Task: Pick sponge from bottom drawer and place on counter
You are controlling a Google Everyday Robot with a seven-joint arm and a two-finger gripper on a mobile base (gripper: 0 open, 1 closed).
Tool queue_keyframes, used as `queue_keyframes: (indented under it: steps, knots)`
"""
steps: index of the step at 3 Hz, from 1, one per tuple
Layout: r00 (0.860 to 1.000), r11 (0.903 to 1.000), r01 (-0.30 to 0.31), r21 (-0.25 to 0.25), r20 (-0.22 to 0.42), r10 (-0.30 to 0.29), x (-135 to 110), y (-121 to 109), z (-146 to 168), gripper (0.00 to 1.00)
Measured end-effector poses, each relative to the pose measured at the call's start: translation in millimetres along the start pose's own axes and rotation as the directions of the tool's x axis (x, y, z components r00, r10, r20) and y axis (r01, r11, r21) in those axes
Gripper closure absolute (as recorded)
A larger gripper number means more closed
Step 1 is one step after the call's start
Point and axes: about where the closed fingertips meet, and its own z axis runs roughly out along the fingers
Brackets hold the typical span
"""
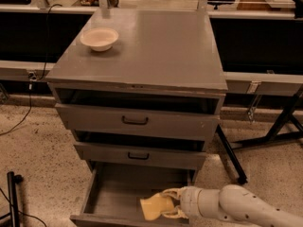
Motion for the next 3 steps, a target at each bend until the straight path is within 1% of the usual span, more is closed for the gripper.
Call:
queue_keyframes:
  steps: [1,2,3]
  knots:
    - [1.000,1.0000,-0.006,0.000,-0.002,0.006,-36,-22,-47,1.00]
    - [1.000,1.0000,-0.006,0.000,-0.002,0.006,-36,-22,-47,1.00]
    - [1.000,1.0000,-0.003,0.005,0.030,0.002,-44,-43,-64,1.00]
